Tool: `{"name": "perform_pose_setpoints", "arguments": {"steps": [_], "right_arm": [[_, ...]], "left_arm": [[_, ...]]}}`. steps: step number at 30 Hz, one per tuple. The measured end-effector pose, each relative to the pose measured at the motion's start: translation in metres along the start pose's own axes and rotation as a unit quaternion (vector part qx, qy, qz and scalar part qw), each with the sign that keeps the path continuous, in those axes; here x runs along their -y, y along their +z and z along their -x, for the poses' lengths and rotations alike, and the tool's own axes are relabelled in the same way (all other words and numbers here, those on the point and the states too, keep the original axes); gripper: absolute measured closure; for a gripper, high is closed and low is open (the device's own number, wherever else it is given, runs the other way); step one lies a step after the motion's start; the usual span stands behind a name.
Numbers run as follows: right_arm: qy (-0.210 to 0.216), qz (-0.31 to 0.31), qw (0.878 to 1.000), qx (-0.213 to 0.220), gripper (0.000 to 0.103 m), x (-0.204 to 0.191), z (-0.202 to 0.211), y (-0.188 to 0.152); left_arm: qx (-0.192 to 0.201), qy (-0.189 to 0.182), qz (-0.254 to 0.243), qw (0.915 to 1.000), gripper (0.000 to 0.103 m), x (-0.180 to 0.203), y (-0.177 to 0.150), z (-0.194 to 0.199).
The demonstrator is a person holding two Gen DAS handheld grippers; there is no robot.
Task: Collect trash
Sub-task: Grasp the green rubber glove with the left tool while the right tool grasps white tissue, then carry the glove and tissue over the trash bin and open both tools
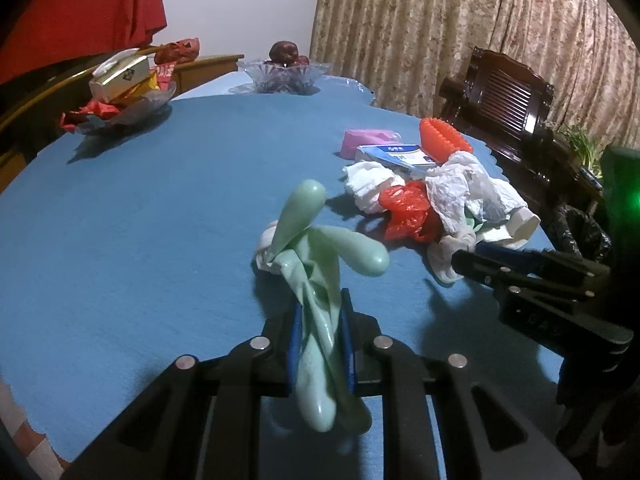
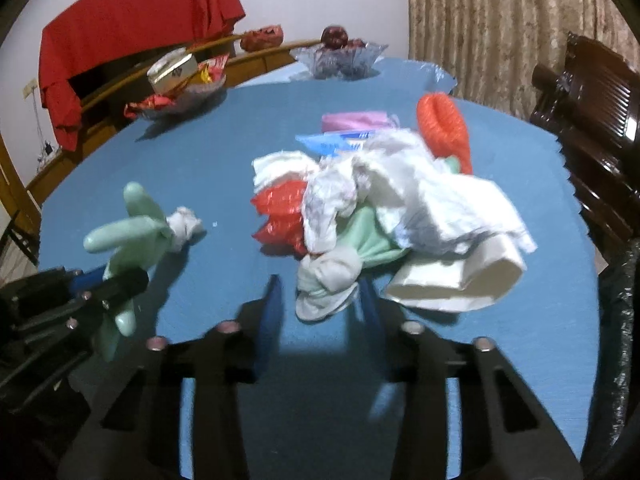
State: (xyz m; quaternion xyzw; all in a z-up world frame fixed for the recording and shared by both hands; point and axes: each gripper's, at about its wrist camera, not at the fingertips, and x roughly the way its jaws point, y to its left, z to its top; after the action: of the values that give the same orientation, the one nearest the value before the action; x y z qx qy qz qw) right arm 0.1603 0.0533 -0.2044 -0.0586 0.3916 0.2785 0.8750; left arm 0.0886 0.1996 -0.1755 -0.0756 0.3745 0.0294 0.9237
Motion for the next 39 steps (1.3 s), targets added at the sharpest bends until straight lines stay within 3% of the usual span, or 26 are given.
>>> {"name": "perform_pose_setpoints", "arguments": {"steps": [4, 6, 13, 15, 20, 22, 24, 25, 31, 39], "right_arm": [[0.015, -0.002, 1.0, 0.0, 0.083, 0.005, 0.011, -0.003], [0.01, -0.011, 1.0, 0.01, 0.062, 0.011, 0.025, -0.003], [-0.032, -0.032, 0.997, 0.062, 0.059, 0.042, 0.046, 0.02], [-0.04, -0.033, 0.997, 0.06, 0.051, 0.051, 0.039, 0.026], [-0.05, -0.026, 0.997, 0.047, 0.048, 0.063, 0.016, 0.031], [-0.046, -0.021, 0.998, 0.036, 0.058, 0.064, 0.007, 0.032], [-0.044, -0.011, 0.999, 0.018, 0.088, 0.063, -0.001, 0.029], [-0.04, -0.008, 0.999, 0.016, 0.092, 0.061, -0.001, 0.027], [-0.007, -0.003, 0.999, 0.042, 0.096, 0.053, 0.022, 0.027], [0.008, -0.019, 0.994, 0.104, 0.096, 0.056, 0.093, 0.038]], "left_arm": [[-0.002, -0.004, 0.001, 1.0, 0.086, 0.002, -0.004, -0.002], [0.0, -0.007, 0.002, 1.0, 0.086, 0.004, -0.002, -0.004], [0.02, -0.019, 0.001, 0.9996, 0.086, 0.016, 0.018, -0.007], [0.03, -0.024, -0.003, 0.9993, 0.086, 0.023, 0.026, -0.008], [0.041, -0.033, -0.009, 0.9986, 0.086, 0.035, 0.039, -0.011], [0.043, -0.034, -0.011, 0.9984, 0.086, 0.038, 0.042, -0.011], [0.045, -0.035, -0.013, 0.9983, 0.086, 0.04, 0.043, -0.01], [0.045, -0.035, -0.014, 0.9983, 0.086, 0.041, 0.044, -0.01], [0.051, -0.033, -0.014, 0.998, 0.086, 0.042, 0.047, -0.003], [0.085, -0.044, -0.029, 0.995, 0.086, 0.057, 0.057, 0.027]]}}
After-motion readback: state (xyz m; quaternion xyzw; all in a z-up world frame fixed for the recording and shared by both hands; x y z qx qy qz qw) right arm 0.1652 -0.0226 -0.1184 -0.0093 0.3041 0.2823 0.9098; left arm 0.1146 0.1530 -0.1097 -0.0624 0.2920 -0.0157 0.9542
